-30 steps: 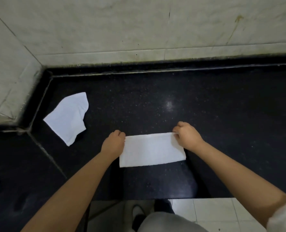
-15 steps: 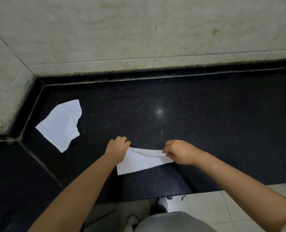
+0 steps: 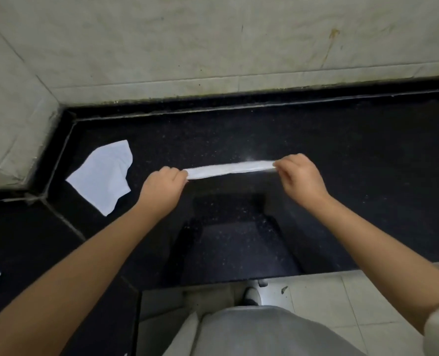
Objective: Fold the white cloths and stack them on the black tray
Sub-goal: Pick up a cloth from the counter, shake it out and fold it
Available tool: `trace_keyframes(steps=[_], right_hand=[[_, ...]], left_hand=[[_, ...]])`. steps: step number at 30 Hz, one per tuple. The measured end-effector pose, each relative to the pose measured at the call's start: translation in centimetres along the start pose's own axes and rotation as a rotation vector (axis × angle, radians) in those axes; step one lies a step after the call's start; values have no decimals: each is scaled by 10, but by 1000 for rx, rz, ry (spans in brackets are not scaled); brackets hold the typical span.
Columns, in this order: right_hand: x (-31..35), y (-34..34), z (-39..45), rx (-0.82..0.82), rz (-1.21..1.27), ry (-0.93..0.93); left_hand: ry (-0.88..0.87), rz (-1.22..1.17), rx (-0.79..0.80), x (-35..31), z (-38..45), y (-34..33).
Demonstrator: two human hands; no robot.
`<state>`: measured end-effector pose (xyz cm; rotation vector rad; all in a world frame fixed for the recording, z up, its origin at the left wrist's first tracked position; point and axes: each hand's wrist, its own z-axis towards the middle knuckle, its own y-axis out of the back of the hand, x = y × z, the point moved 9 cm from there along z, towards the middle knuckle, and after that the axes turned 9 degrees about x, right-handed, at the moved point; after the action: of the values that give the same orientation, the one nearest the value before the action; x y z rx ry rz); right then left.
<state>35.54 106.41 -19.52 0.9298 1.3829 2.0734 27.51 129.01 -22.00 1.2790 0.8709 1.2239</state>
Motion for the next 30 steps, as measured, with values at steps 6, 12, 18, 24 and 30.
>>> trace_keyframes(steps=[6,12,18,24,30], right_hand=[[-5,-99,-85,328,-189,-84],[-23,-99,-88,329,-14,-471],[-38,-125,-98,592,46,-866],[-43,-135,-102,548,279,-977],[-25,-120,-81,334,355,-853]], left_hand=[[-8,45,535,-60,-68,-102],[344,-264,612,-52,-82,-113],[533,-457,575,-52,-65,-133],[565,-450,515,-54,-75,-140],[575,-440,518,-52,-76,-140]])
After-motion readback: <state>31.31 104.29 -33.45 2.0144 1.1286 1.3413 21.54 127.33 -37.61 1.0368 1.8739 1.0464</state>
